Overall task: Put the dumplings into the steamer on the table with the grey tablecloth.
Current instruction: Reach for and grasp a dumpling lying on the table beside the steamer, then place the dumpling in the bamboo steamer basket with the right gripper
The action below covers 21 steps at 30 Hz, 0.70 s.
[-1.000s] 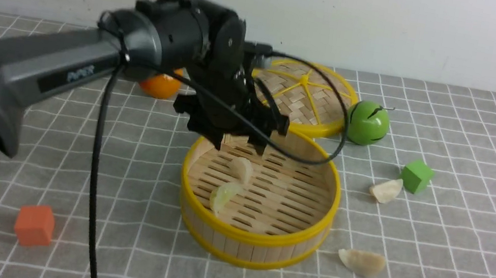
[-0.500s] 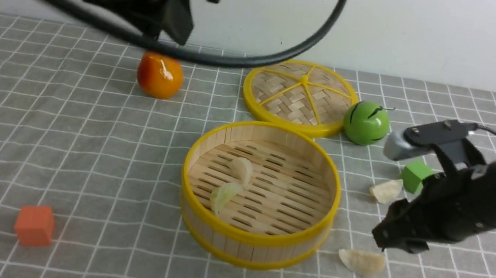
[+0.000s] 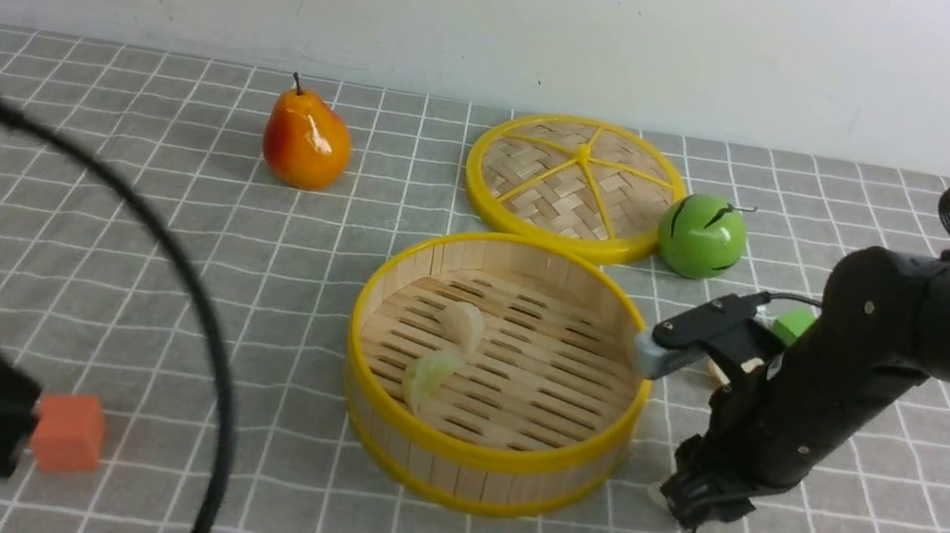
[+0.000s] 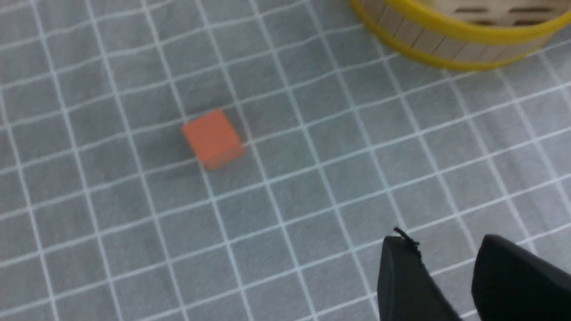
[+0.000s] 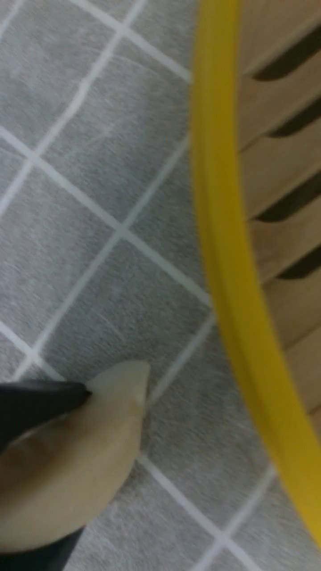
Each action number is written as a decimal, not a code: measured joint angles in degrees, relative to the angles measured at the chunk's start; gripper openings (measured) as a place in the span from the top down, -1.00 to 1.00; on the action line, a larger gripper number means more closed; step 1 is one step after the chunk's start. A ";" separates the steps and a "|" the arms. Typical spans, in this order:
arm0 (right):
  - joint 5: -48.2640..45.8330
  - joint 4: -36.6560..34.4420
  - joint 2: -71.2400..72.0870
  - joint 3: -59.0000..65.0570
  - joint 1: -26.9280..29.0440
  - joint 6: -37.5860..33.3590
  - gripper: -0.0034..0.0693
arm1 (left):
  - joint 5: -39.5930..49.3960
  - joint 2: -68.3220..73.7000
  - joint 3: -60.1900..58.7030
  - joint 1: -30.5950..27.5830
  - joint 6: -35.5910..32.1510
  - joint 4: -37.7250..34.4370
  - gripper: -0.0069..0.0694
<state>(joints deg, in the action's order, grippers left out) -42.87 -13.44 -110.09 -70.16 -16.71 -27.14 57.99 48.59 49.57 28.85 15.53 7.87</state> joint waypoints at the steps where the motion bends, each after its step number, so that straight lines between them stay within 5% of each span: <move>1: -1.44 0.00 0.00 -0.22 0.00 0.00 0.33 | -0.38 -1.75 -2.43 0.00 1.31 1.14 0.22; 13: -15.34 -0.70 7.29 -10.34 0.00 0.00 0.39 | -6.81 -19.29 -21.42 0.00 17.00 11.13 0.21; 21: -7.73 -16.68 6.82 -14.43 -4.81 -4.75 0.39 | -17.98 -27.15 -27.28 0.00 20.32 13.91 0.20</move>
<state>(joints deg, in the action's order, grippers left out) -50.60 -30.12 -103.28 -84.59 -21.51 -31.89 40.02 21.44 22.29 28.85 35.85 21.78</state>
